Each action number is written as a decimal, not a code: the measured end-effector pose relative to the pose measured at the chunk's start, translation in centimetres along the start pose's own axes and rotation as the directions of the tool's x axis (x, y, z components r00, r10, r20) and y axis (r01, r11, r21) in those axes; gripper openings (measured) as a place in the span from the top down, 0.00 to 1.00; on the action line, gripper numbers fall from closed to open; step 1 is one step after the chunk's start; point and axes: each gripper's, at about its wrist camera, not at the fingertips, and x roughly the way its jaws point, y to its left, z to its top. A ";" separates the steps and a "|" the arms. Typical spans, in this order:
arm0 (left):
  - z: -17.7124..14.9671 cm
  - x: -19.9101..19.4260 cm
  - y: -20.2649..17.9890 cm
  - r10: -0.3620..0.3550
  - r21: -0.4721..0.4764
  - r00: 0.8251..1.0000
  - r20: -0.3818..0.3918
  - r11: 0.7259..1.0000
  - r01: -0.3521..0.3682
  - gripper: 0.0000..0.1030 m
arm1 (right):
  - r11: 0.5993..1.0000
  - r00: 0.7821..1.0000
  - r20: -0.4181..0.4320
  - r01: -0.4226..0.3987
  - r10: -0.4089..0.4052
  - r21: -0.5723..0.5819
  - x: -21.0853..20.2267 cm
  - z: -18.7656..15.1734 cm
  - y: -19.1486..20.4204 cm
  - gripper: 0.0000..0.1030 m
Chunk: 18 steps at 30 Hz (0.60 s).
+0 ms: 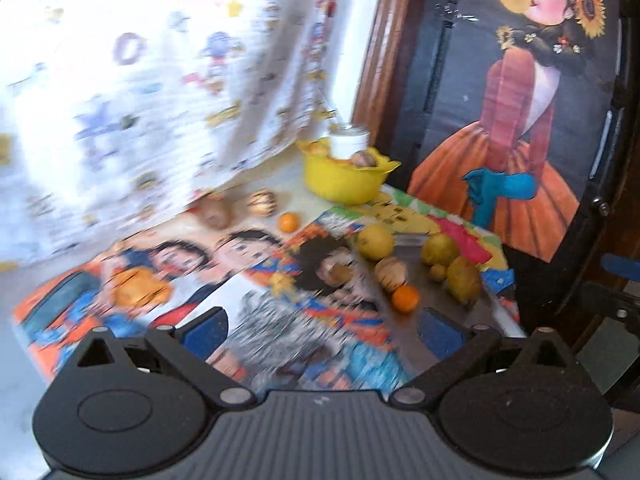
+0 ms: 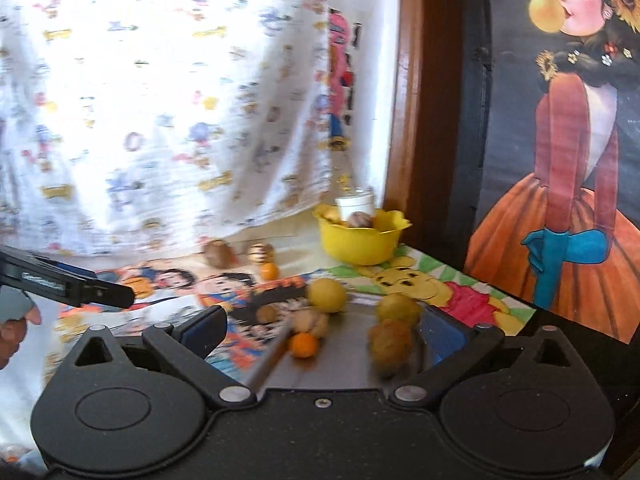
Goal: Organize fruits
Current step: 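Open both grippers and withdraw them from the tray toward the loose fruit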
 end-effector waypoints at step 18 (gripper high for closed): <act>-5.1 -8.8 7.0 0.169 -0.030 0.985 -0.039 0.985 -0.170 0.00 | 0.983 0.987 -0.051 -0.159 0.155 -0.087 -5.7 -0.4 9.1 0.00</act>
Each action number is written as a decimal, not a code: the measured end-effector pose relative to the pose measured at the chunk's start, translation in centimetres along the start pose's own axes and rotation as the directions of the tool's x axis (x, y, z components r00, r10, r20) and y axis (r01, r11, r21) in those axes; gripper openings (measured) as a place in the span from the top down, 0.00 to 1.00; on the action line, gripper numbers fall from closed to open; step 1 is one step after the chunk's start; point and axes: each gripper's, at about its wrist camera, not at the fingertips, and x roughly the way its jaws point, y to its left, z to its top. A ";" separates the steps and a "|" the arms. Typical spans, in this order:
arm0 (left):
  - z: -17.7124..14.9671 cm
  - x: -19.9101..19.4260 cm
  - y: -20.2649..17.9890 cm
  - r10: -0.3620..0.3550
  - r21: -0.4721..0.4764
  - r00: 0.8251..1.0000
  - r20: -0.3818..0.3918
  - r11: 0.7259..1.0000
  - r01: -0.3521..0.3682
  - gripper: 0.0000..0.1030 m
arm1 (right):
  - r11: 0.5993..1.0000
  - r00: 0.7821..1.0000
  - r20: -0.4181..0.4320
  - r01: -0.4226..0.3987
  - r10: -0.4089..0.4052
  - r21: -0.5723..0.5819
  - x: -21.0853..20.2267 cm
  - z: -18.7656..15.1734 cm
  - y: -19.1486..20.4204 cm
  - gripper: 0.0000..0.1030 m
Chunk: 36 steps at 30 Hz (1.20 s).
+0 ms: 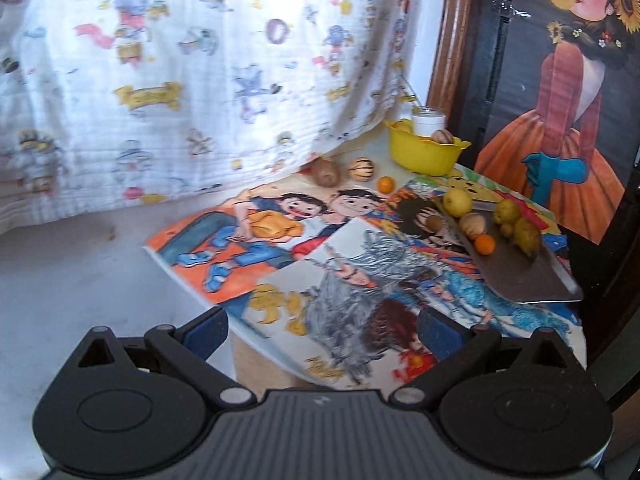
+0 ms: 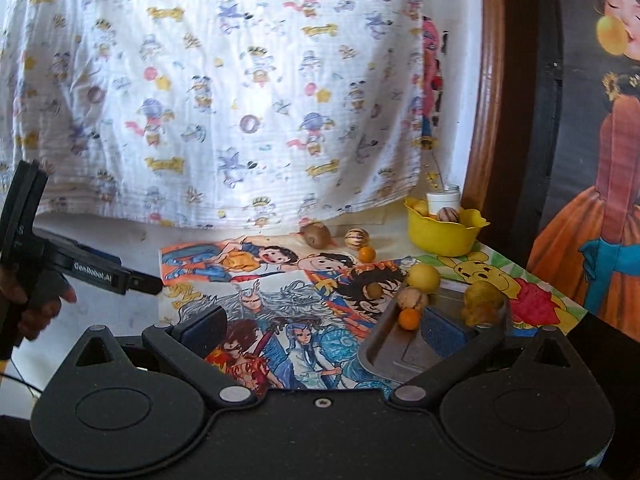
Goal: Organize fruits
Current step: 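Open both grippers and withdraw them from the tray toward the loose fruit, then grasp a second orange with the left gripper while the right gripper grasps a small brown round fruit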
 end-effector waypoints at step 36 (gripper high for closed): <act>13.6 18.4 -6.2 -0.208 0.495 0.967 0.148 0.862 0.110 0.00 | 0.937 0.985 -0.142 -0.140 0.099 -0.321 20.0 5.1 -7.0 0.01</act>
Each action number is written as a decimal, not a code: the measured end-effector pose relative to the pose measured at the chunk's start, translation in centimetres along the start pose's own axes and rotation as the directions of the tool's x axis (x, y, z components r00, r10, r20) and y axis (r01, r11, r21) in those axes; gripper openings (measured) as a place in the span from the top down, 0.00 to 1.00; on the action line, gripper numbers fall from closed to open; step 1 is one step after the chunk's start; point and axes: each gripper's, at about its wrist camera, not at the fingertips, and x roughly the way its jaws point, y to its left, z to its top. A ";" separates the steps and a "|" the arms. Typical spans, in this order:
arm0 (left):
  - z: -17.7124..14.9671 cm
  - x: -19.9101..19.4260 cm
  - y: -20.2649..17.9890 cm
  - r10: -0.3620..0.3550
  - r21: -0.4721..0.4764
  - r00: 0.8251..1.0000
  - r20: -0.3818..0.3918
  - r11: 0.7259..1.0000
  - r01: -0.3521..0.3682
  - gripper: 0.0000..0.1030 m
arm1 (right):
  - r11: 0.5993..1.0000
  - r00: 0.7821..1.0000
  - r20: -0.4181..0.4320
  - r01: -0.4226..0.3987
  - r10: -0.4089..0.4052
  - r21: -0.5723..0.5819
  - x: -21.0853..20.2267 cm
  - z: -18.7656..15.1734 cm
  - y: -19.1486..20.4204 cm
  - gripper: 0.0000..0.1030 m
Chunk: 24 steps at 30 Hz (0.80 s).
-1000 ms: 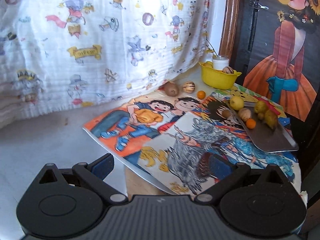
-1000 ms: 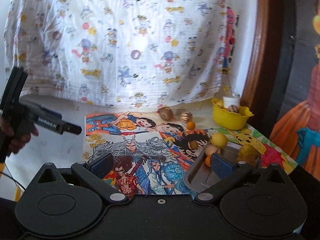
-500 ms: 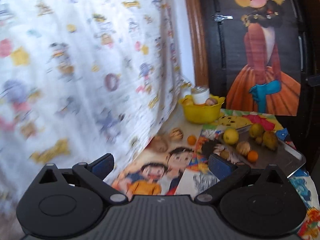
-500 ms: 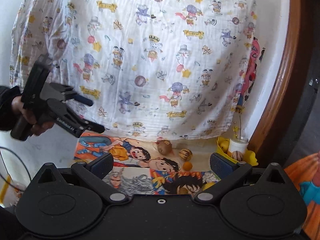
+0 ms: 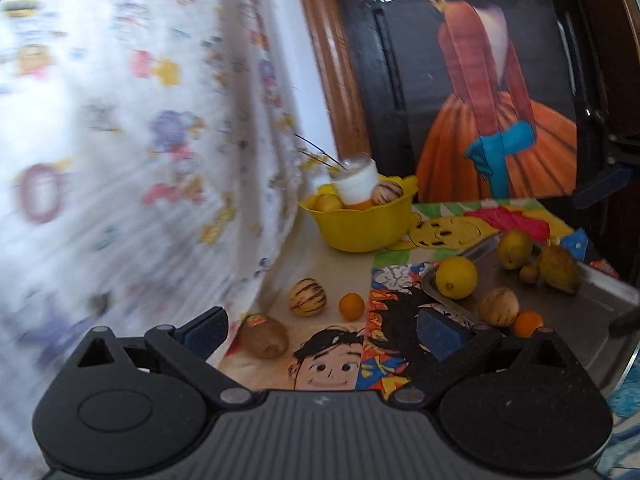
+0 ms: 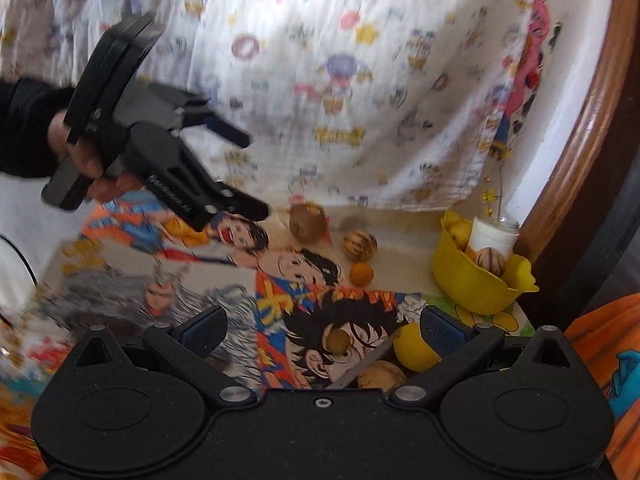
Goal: Organize fruits
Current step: 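Grasp a second orange with the left gripper while the right gripper grasps a small brown round fruit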
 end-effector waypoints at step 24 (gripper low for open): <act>-0.8 15.9 -0.9 -0.075 -0.165 0.988 -0.137 0.985 0.052 0.14 | 0.999 0.992 -0.121 -0.042 0.041 -0.007 12.6 -3.1 -2.0 0.41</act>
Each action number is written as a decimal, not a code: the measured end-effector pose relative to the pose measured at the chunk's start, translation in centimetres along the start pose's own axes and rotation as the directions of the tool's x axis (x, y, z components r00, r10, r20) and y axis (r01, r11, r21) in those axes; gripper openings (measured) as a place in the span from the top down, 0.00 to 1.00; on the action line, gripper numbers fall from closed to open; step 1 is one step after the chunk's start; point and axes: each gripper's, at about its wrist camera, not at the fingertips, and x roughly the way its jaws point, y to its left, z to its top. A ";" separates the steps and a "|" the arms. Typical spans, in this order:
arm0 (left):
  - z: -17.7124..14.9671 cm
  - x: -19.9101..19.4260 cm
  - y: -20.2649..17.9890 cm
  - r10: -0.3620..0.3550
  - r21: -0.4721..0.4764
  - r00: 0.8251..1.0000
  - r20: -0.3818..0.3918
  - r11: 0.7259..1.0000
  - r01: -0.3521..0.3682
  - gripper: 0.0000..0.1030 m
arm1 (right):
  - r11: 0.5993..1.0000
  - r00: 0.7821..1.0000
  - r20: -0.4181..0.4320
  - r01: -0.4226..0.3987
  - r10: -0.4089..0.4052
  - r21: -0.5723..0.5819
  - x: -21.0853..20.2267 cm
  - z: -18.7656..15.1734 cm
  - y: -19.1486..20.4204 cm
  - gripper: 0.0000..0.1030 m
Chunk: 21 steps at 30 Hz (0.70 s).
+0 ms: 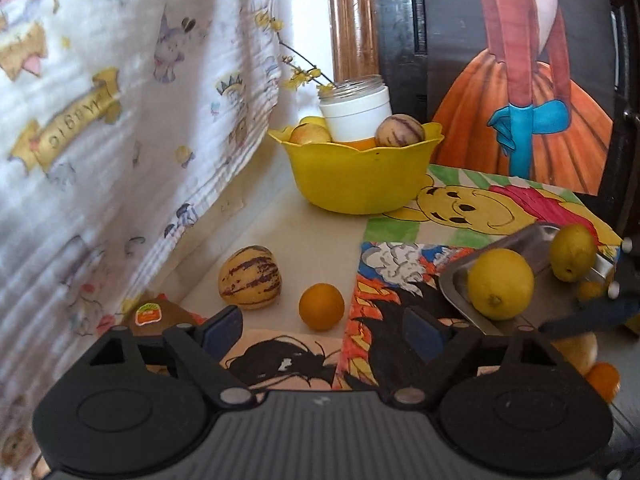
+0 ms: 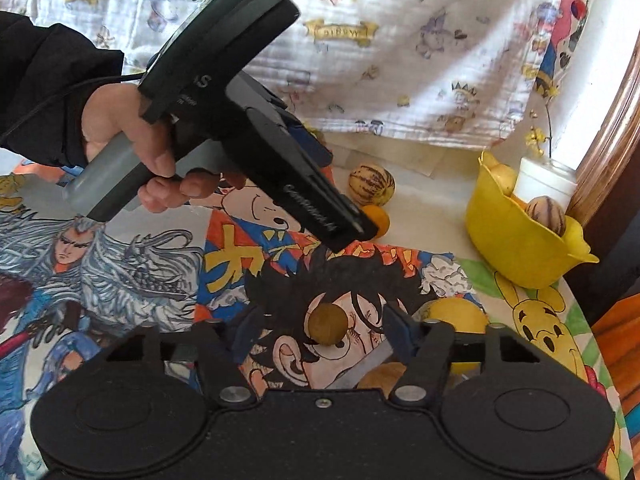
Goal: Organize fruits
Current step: 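Grasp a second orange with the left gripper while the right gripper grasps a small brown round fruit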
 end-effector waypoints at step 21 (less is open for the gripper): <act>0.3 4.9 0.3 -0.031 -0.075 0.997 -0.064 0.997 0.026 0.41 | 0.996 0.998 -0.049 -0.033 0.037 0.085 2.8 -0.5 -1.5 0.61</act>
